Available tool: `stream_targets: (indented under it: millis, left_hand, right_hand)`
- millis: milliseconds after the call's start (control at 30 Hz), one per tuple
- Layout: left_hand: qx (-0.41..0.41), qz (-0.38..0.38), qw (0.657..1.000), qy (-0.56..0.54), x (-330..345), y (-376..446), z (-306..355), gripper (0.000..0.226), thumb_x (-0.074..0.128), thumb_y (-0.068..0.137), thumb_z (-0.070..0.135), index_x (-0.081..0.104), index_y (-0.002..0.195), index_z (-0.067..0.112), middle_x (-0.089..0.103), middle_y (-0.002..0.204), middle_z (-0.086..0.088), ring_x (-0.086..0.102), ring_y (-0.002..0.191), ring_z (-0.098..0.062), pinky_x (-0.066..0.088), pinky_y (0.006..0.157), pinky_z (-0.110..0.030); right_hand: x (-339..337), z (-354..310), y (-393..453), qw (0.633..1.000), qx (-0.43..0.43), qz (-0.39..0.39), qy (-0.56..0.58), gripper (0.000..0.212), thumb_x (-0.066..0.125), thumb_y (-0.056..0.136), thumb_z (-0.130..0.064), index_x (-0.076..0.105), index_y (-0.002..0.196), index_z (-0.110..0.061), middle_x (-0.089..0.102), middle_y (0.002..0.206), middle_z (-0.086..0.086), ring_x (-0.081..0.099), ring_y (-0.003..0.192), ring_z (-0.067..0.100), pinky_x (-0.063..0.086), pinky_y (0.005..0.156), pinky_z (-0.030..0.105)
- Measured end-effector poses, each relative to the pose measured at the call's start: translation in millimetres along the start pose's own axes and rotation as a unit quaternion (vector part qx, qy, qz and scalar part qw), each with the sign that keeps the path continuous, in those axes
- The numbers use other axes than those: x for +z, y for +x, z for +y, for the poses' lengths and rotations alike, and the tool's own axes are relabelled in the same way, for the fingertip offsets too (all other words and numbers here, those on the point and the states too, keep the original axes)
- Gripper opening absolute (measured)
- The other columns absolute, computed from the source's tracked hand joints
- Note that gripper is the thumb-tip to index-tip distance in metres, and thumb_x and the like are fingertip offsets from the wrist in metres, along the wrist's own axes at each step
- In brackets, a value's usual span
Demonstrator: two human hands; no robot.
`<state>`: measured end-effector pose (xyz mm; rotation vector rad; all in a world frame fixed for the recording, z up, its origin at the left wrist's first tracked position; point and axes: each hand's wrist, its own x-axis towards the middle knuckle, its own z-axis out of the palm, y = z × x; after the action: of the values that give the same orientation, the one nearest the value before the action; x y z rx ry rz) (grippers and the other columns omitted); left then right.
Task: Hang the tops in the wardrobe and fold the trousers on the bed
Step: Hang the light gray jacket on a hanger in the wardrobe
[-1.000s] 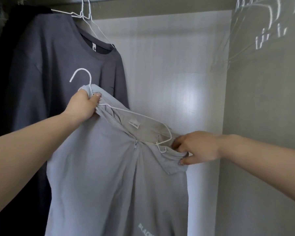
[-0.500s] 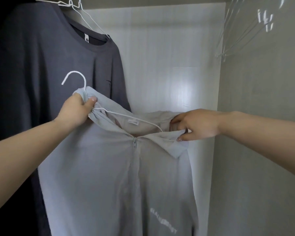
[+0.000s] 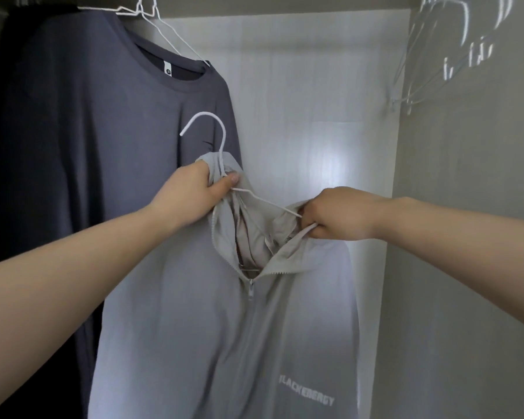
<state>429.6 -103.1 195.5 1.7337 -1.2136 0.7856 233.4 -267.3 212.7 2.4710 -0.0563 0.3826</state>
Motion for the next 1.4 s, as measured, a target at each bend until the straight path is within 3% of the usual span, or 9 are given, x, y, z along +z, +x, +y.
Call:
stream_targets:
  millis: [267, 433, 533, 733, 867, 1067, 1133, 1267, 1400]
  left_hand:
    - [-0.131, -0.034, 0.988, 0.076, -21.4, -10.5, -54.0, 0.064, 0.055, 0.08, 0.067, 0.031, 0.054, 0.014, 0.038, 0.047, 0.002, 0.038, 0.048, -0.017, 0.027, 0.047, -0.033]
    - [-0.129, -0.02, 0.99, 0.055, -15.9, -6.8, -48.7, 0.065, 0.056, 0.079, 0.067, 0.03, 0.052, 0.013, 0.035, 0.047, 0.0, 0.037, 0.048, -0.019, 0.026, 0.048, -0.033]
    - [-0.141, -0.016, 0.988, 0.058, -19.2, -2.6, -47.9, 0.066, 0.051, 0.078, 0.071, 0.037, 0.05, 0.012, 0.044, 0.049, -0.002, 0.045, 0.051, -0.02, 0.03, 0.049, -0.032]
    - [-0.185, -0.059, 0.981, 0.024, -23.1, 2.3, -42.9, 0.056, 0.046, 0.077, 0.077, 0.061, 0.07, 0.023, 0.063, 0.078, 0.002, 0.058, 0.075, -0.015, 0.044, 0.065, -0.032]
    - [-0.188, -0.057, 0.979, -0.063, -10.5, 11.4, -25.8, 0.043, 0.054, 0.079, 0.07, 0.061, 0.085, 0.028, 0.065, 0.095, 0.001, 0.061, 0.092, -0.02, 0.05, 0.085, -0.035]
    - [-0.208, -0.062, 0.936, -0.277, 9.6, 25.3, 15.7, 0.044, 0.064, 0.083, 0.054, 0.051, 0.083, 0.012, 0.044, 0.072, -0.009, 0.041, 0.065, -0.02, 0.028, 0.058, -0.03]
    - [-0.223, -0.103, 0.896, -0.37, 14.9, 28.2, 32.9, 0.05, 0.06, 0.084, 0.057, 0.056, 0.09, 0.008, 0.057, 0.082, -0.015, 0.052, 0.071, -0.026, 0.038, 0.068, -0.029]
    - [-0.202, -0.151, 0.883, -0.396, 15.6, 32.2, 60.5, 0.087, 0.058, 0.07, 0.073, 0.05, 0.134, 0.014, 0.06, 0.127, -0.012, 0.058, 0.115, -0.03, 0.041, 0.105, -0.045]
    - [-0.177, -0.14, 0.872, -0.435, 1.3, 35.8, 85.5, 0.088, 0.061, 0.07, 0.071, 0.044, 0.139, 0.018, 0.048, 0.143, -0.012, 0.049, 0.127, -0.032, 0.036, 0.109, -0.05]
  right_hand:
    - [-6.2, 37.5, -32.9, 0.994, 0.079, -0.055, -0.043, 0.022, 0.046, 0.093, -0.041, 0.063, 0.098, -0.029, 0.065, 0.097, -0.004, 0.054, 0.08, 0.018, 0.032, 0.062, 0.025]
    - [-10.0, 35.8, -27.5, 0.988, 0.092, -0.12, -0.013, 0.025, 0.054, 0.09, -0.044, 0.055, 0.073, -0.027, 0.057, 0.084, -0.002, 0.049, 0.075, 0.017, 0.029, 0.055, 0.026]
    - [-13.2, 38.0, -29.0, 0.995, 0.088, -0.043, 0.015, 0.014, 0.058, 0.087, -0.036, 0.06, 0.099, -0.029, 0.062, 0.091, -0.006, 0.052, 0.078, 0.012, 0.032, 0.062, 0.024]
    - [-22.1, 32.7, -35.4, 0.969, 0.147, 0.106, 0.167, 0.084, 0.066, 0.082, -0.028, 0.01, 0.141, -0.049, 0.053, 0.094, -0.018, 0.055, 0.073, -0.001, 0.035, 0.064, 0.008]
    - [-34.8, 34.1, -36.4, 0.964, 0.154, 0.029, 0.216, 0.043, 0.061, 0.084, -0.027, 0.053, 0.122, -0.044, 0.056, 0.081, -0.016, 0.053, 0.069, -0.006, 0.037, 0.063, 0.005]
    - [-54.5, 25.1, -44.9, 0.833, 0.147, -0.024, 0.533, 0.021, 0.05, 0.077, -0.007, 0.062, 0.086, -0.021, 0.068, 0.099, 0.014, 0.057, 0.085, 0.021, 0.042, 0.075, 0.035]
    - [-57.4, 27.9, -42.3, 0.809, 0.168, 0.009, 0.563, 0.025, 0.043, 0.083, 0.005, 0.058, 0.083, -0.016, 0.073, 0.1, 0.005, 0.064, 0.09, 0.018, 0.05, 0.078, 0.028]
    - [-60.6, 31.9, -34.4, 0.767, 0.223, 0.057, 0.599, 0.027, 0.039, 0.084, 0.006, 0.055, 0.08, -0.015, 0.075, 0.093, 0.001, 0.066, 0.076, 0.01, 0.049, 0.063, 0.016]
    - [-63.7, 27.0, -12.3, 0.729, 0.255, 0.117, 0.625, 0.021, 0.044, 0.083, 0.0, 0.057, 0.078, -0.015, 0.075, 0.094, 0.001, 0.064, 0.088, 0.019, 0.043, 0.084, 0.031]
